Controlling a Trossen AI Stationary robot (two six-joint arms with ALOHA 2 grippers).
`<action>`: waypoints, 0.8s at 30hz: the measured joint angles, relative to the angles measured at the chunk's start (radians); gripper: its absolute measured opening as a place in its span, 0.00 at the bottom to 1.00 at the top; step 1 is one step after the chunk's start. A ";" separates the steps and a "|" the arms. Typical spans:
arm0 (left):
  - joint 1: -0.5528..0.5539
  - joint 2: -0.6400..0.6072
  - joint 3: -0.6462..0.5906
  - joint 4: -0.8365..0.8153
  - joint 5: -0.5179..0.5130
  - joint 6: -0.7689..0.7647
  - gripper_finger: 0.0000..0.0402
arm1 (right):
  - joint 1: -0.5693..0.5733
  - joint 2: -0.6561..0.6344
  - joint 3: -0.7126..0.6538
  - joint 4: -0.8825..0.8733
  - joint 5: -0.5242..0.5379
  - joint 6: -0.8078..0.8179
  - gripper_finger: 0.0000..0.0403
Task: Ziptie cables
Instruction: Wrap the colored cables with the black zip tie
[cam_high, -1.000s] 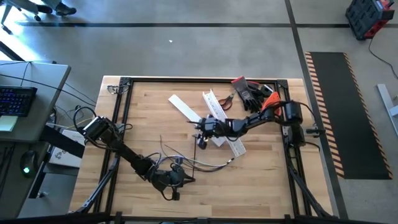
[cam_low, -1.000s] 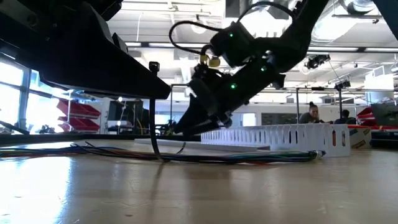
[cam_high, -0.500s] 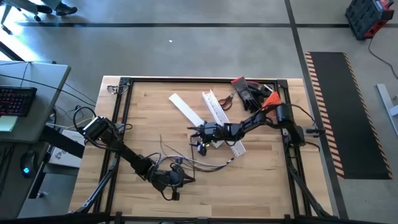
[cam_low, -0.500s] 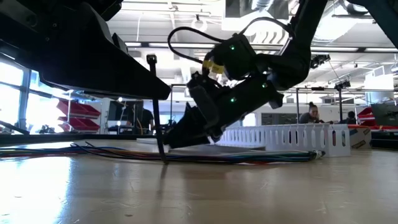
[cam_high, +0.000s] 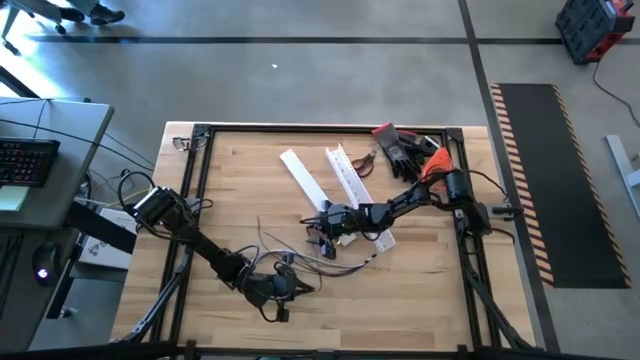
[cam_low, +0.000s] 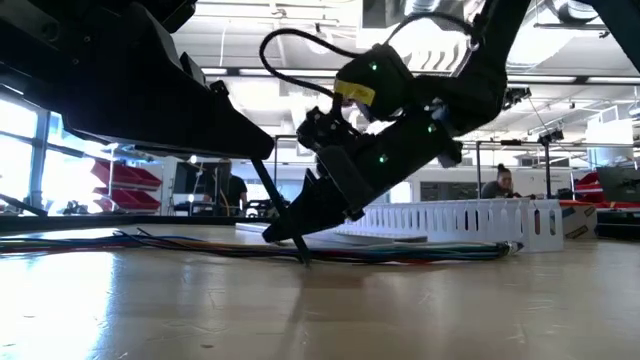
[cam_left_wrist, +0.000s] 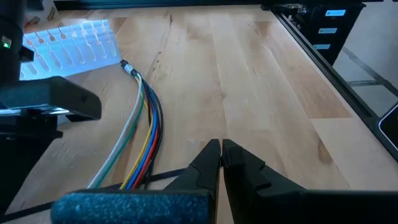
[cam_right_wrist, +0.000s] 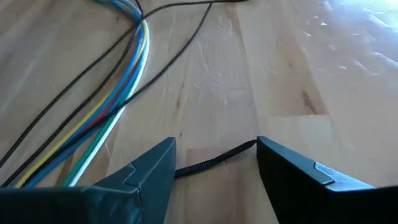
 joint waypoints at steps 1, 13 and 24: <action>0.000 0.000 0.000 0.000 0.000 0.000 0.00 | 0.002 -0.019 0.000 -0.010 0.039 -0.007 0.52; 0.000 0.000 0.000 0.001 0.000 0.000 0.00 | 0.049 -0.087 0.002 -0.167 0.209 0.082 0.52; 0.001 0.000 0.000 0.003 -0.002 0.000 0.00 | -0.011 -0.060 0.006 -0.239 0.076 0.256 0.52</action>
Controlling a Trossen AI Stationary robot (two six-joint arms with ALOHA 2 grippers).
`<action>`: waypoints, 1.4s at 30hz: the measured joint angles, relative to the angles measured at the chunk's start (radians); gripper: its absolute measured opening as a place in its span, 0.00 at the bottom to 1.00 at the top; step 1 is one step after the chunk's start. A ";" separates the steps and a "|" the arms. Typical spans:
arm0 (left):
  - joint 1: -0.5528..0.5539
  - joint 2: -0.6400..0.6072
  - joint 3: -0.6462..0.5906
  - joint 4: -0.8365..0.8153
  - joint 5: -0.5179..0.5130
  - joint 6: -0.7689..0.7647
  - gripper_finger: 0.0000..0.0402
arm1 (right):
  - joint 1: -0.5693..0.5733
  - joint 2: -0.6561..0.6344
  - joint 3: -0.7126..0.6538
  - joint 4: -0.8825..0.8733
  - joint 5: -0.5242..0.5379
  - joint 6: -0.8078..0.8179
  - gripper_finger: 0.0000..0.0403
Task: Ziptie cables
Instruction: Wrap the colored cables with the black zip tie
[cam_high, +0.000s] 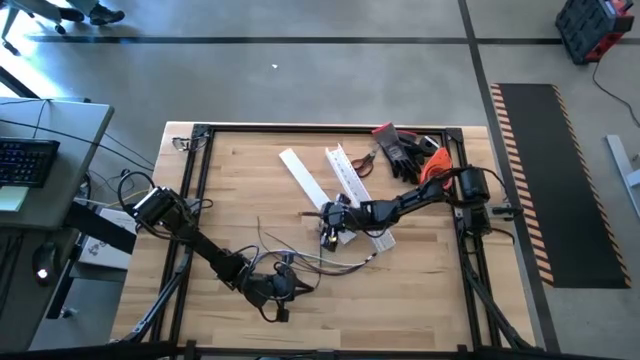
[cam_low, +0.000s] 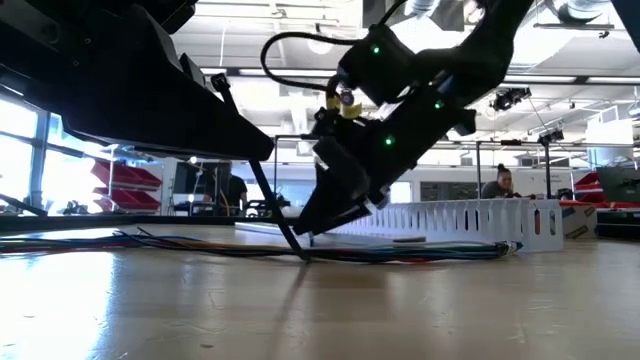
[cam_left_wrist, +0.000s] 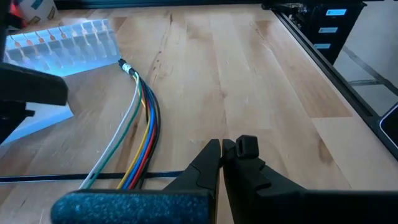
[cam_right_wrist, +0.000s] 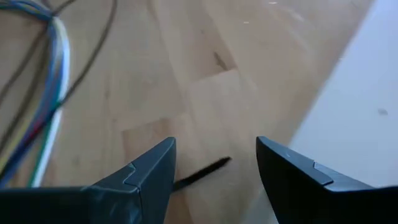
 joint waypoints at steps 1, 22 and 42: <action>0.000 0.000 0.000 0.000 0.000 0.000 0.00 | -0.002 0.003 0.000 0.003 -0.027 -0.002 0.52; 0.000 0.000 0.000 0.000 -0.001 0.000 0.00 | 0.045 0.007 -0.002 0.001 -0.033 -0.091 0.19; 0.006 0.000 0.000 -0.008 -0.054 0.000 0.00 | 0.395 -0.049 -0.007 0.394 0.708 -0.682 0.00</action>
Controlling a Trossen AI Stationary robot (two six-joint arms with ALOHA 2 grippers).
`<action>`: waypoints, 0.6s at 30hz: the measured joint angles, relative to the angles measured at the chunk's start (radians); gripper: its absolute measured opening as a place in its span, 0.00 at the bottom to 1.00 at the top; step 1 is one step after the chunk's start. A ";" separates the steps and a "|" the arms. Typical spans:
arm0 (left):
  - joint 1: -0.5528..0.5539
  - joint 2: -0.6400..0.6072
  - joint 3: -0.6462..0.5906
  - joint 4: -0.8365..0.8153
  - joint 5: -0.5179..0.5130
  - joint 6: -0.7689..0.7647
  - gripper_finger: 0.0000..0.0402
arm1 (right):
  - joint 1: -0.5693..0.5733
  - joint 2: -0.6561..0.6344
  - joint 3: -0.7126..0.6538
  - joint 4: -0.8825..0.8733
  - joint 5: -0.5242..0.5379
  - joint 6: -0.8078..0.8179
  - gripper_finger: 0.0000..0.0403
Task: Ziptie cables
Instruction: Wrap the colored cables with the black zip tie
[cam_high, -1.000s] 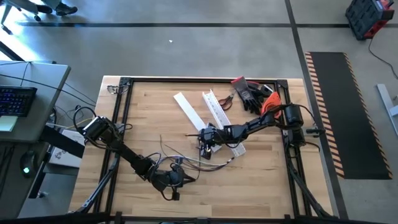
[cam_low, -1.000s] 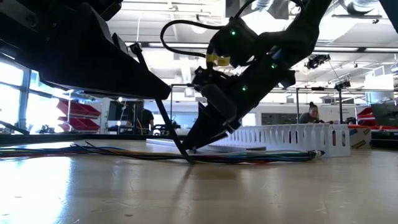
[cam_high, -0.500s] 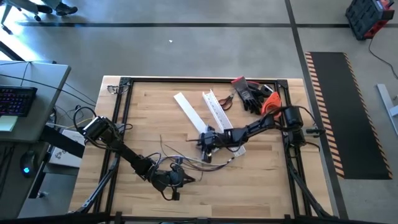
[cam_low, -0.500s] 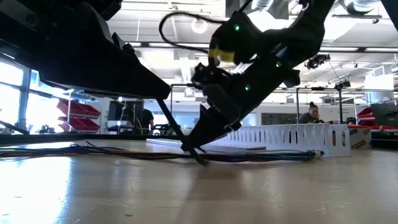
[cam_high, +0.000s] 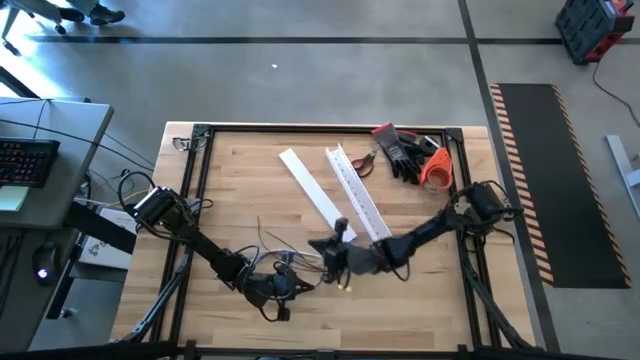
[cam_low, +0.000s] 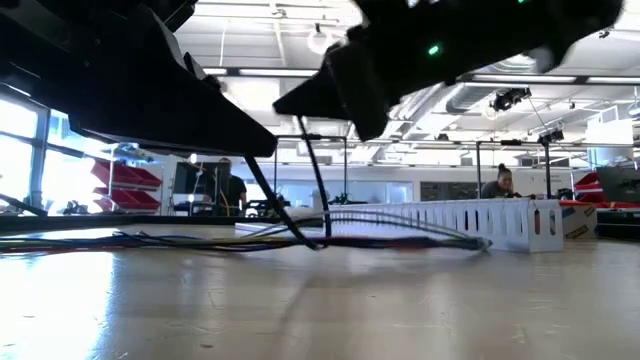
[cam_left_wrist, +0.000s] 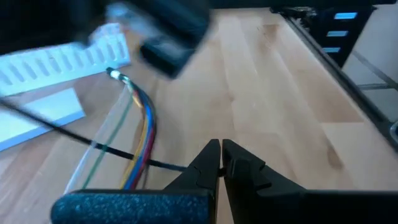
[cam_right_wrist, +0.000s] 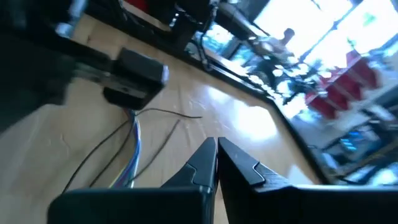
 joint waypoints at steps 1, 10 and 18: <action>0.003 0.000 0.000 0.000 -0.001 0.000 0.00 | 0.016 0.000 -0.008 0.000 0.025 0.001 0.00; 0.013 0.000 0.056 -0.079 0.006 0.029 0.00 | 0.031 0.032 -0.080 0.055 0.012 0.125 0.00; 0.015 0.000 0.105 -0.154 0.006 0.061 0.00 | -0.011 0.060 -0.081 0.309 -0.204 0.093 0.00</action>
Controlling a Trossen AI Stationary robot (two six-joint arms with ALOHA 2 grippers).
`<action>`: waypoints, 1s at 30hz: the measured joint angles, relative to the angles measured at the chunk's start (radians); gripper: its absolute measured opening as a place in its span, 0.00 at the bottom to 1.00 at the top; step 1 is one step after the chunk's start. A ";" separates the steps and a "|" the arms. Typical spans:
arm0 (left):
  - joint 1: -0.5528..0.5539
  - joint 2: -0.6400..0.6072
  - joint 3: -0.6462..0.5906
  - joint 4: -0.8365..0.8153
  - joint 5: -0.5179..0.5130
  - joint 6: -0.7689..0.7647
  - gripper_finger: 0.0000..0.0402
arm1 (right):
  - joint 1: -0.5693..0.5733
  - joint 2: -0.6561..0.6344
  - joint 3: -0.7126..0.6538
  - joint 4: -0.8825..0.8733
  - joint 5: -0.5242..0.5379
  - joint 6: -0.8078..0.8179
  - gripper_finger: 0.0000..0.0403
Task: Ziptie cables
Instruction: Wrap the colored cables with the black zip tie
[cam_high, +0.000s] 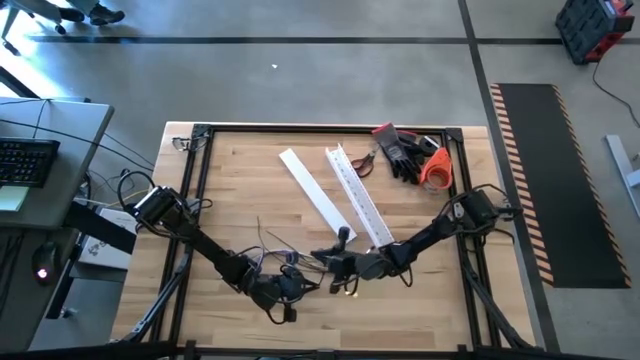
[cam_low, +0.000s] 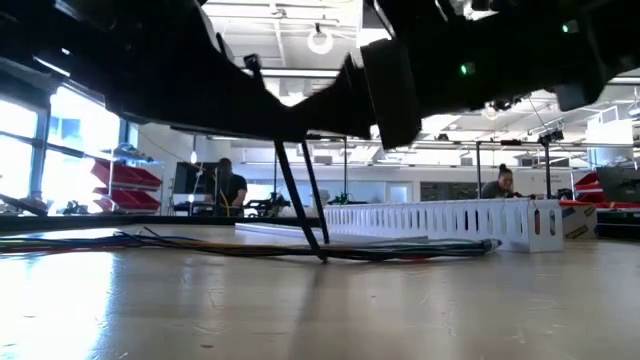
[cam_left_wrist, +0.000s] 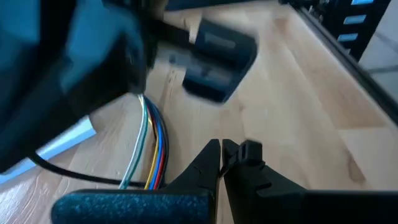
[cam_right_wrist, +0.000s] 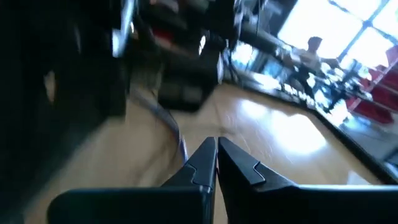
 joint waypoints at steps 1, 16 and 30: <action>0.000 0.000 0.000 0.001 0.000 0.000 0.00 | 0.000 0.000 0.000 0.038 -0.003 -0.026 0.00; 0.000 0.000 0.000 -0.006 -0.006 -0.019 0.00 | 0.011 -0.081 0.001 -0.114 0.067 0.103 0.18; 0.000 0.000 0.000 -0.023 -0.012 -0.030 0.00 | -0.120 -0.119 0.001 -0.765 -0.325 0.937 0.56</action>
